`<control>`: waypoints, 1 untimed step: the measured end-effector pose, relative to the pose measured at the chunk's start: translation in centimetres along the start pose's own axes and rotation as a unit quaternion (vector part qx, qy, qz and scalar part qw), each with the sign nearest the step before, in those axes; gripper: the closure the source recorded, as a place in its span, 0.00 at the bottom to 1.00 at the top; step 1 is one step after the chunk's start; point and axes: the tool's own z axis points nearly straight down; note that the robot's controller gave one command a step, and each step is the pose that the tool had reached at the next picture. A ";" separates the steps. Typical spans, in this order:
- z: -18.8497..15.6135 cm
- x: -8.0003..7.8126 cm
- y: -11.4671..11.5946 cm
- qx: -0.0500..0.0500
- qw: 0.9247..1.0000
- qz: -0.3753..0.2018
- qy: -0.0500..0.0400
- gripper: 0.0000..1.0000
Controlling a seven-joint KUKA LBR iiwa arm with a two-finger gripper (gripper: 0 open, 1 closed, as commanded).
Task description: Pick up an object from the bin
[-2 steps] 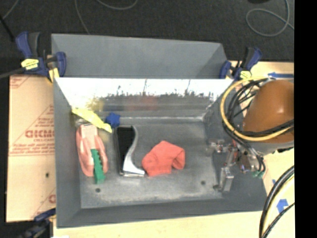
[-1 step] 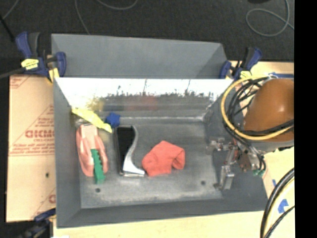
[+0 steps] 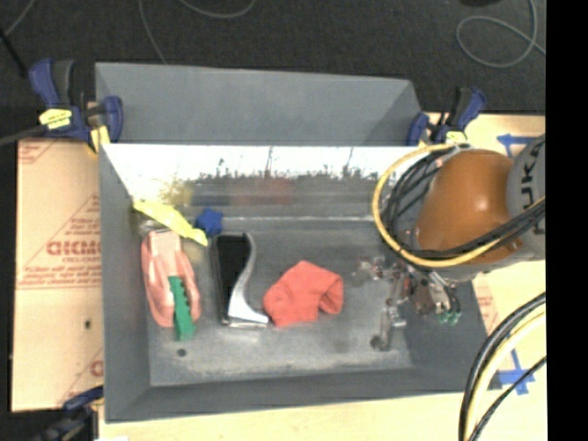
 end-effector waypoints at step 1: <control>3.0 -1.9 0.7 -0.002 1.000 -0.004 -0.001 0.00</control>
Offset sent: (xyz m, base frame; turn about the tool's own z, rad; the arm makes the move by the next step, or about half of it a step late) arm 0.0558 0.0571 -0.0791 0.0843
